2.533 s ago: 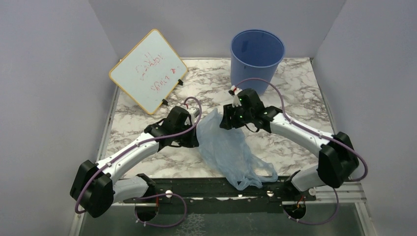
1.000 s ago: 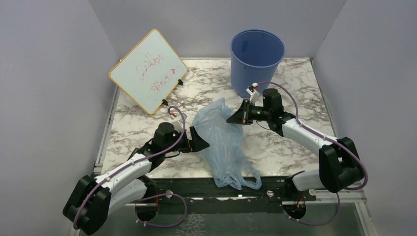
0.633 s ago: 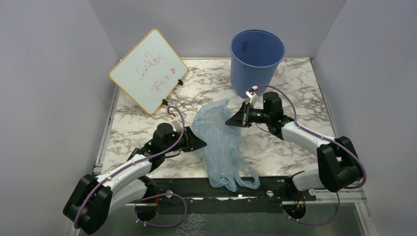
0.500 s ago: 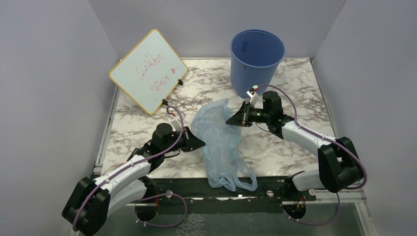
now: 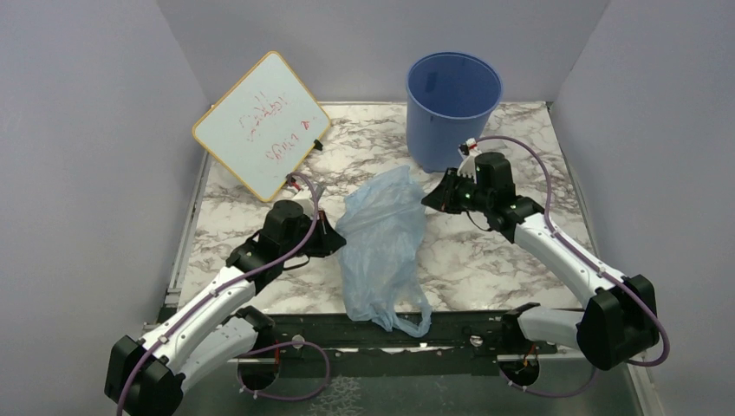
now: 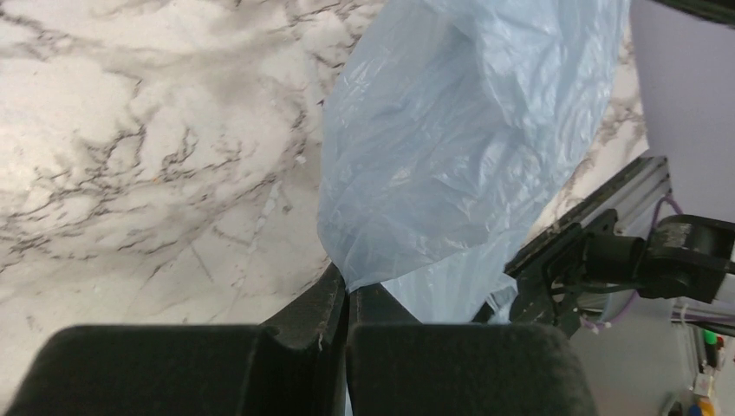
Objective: Put the trash bags into the trash bin
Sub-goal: Unfold the trash bag at the center of the board.
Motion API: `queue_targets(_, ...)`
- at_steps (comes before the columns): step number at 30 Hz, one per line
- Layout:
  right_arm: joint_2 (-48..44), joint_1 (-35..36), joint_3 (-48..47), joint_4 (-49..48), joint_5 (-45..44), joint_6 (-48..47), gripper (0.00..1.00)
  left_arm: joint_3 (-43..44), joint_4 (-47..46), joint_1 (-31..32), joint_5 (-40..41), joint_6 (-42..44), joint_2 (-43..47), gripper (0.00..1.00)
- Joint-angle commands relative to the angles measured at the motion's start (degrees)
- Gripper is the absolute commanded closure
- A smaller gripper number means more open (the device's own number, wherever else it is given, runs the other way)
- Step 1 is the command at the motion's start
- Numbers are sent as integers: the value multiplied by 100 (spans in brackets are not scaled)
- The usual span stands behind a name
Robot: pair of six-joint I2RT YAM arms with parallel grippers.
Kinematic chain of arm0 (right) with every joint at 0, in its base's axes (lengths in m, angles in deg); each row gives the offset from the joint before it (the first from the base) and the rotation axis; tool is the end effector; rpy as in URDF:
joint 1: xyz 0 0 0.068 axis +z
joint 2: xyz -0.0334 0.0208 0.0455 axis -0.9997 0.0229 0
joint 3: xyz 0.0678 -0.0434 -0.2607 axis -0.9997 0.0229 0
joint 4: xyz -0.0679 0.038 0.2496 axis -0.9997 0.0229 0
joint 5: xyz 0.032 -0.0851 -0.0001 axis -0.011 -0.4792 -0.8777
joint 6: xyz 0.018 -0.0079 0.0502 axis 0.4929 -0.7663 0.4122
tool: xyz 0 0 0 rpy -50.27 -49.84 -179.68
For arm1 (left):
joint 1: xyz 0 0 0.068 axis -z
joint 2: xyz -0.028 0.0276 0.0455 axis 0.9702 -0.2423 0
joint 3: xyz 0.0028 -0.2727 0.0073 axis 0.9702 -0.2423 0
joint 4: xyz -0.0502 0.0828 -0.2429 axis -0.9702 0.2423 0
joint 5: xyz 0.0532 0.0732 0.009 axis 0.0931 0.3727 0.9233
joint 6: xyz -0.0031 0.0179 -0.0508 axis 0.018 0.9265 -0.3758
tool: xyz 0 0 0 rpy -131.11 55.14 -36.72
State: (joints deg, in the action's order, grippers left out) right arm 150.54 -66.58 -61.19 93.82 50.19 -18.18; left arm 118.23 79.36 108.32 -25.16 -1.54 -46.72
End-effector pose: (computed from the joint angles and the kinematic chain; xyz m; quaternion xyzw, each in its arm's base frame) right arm 0.2454 0.1124 0.2708 -0.0201 0.8649 0.3447 0.3644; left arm 0.1562 -0.1086 0.2432 0.0435 0.8630 -0.3540 0.3579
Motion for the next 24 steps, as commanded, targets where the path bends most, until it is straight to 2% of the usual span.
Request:
queue_targets(1, -8, -49, -325, 771, -190, -569, 63, 199, 502, -17, -22, 258, -85, 100)
queue_targets(2, -25, -49, -335, 873, -131, -616, 53, 233, 503, -21, -49, 261, -111, 100)
queue_targets(5, -274, -41, -160, 902, 190, -593, 42, 259, 420, -17, -161, 176, -187, 100)
queue_targets(10, -700, 11, 654, 240, 1438, -77, 41, 119, 24, -17, -430, -76, -366, 100)
queue_targets(15, -806, 381, 1338, -21, 1256, 215, 40, 12, -283, -17, -557, -196, -563, 100)
queue_targets(21, -268, 709, 1857, -957, 1450, 753, 41, -13, -346, -17, -586, -230, -651, 100)
queue_targets(22, -151, 724, 1907, -1162, 1431, 845, 43, -31, -349, -17, -586, -239, -650, 100)
queue_targets(23, -55, 724, 1936, -1336, 1439, 909, 52, -46, -352, -17, -584, -247, -641, 100)
queue_targets(24, 19, 727, 1906, -1442, 1445, 936, 67, -70, -346, -17, -597, -264, -630, 100)
